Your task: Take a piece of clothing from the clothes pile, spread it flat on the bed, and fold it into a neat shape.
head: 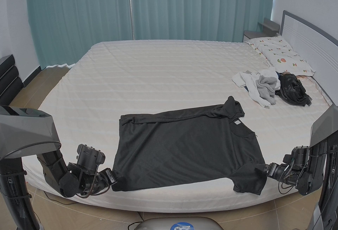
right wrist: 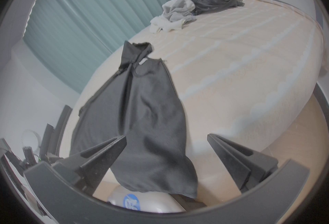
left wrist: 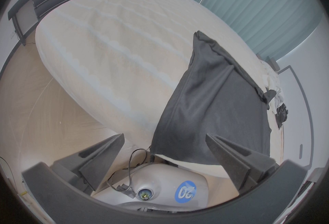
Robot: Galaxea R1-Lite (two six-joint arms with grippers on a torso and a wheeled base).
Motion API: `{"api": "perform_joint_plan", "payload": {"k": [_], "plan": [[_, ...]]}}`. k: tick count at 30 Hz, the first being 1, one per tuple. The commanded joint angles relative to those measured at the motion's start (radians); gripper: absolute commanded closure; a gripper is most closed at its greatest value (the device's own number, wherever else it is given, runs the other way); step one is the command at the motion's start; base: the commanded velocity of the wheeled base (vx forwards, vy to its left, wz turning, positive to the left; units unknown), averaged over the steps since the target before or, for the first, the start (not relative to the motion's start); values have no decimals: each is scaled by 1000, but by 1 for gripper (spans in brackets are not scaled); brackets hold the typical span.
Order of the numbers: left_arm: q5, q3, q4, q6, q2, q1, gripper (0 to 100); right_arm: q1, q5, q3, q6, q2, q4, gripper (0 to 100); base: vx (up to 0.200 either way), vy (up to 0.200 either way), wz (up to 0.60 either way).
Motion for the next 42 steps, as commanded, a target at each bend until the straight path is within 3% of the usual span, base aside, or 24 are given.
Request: {"api": "perform_joint_plan", "payload": {"k": [1, 9, 22, 32, 42], "plan": [[-1, 11, -66, -3, -57, 13, 0, -17, 32, -30, 79, -176, -7, 0, 0, 0, 0], [4, 12, -79, -4, -127, 19, 0, 12, 29, -25, 136, -300, -7, 0, 75, 0, 0], [10, -1, -85, 0, -112, 21, 0, 101, 23, -53, 136, -245, -7, 0, 0, 0, 0], [8, 8, -85, -6, -111, 18, 0, 115, 23, -51, 136, -234, -7, 0, 0, 0, 0], [7, -5, -83, -32, -109, 7, 0, 133, 23, -51, 137, -216, -7, 0, 0, -200, 0]]}}
